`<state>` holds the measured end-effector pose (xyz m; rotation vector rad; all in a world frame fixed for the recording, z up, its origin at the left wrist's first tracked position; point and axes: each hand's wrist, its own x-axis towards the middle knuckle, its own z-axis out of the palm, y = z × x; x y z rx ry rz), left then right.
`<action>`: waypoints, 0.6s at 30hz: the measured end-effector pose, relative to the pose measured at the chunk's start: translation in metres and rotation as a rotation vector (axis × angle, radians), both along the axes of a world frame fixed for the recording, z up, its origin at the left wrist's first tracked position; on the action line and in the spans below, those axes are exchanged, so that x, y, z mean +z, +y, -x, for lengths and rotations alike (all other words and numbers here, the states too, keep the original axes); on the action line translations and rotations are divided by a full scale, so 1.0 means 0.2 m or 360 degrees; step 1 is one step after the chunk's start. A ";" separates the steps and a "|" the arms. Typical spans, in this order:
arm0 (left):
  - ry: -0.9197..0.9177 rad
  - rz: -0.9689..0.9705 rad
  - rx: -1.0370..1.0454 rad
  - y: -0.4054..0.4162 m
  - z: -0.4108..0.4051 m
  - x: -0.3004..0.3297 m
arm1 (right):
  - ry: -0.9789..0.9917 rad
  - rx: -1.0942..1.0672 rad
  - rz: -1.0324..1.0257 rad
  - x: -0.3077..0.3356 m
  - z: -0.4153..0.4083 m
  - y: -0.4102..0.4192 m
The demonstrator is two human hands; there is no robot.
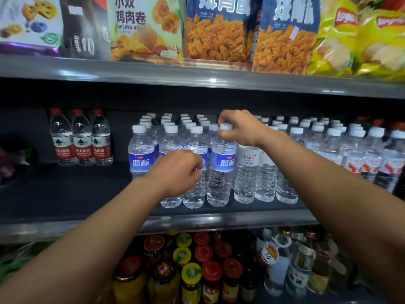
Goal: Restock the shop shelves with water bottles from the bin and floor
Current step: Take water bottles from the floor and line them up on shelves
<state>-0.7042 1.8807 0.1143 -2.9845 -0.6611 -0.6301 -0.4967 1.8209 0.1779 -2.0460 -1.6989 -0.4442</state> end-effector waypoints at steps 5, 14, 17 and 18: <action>0.0037 0.0011 0.0020 0.06 0.00 -0.04 | 0.0079 -0.0012 0.0025 -0.06 -0.06 0.10; 0.0060 0.0023 0.0016 0.11 0.00 -0.08 | 0.0086 -0.0041 -0.0039 -0.09 -0.08 0.14; 0.0061 0.0037 0.0006 0.10 0.00 -0.09 | 0.0072 -0.0063 -0.0040 -0.10 -0.08 0.13; 0.0063 0.0033 0.0009 0.10 0.01 -0.09 | 0.0057 -0.0084 -0.0029 -0.10 -0.08 0.13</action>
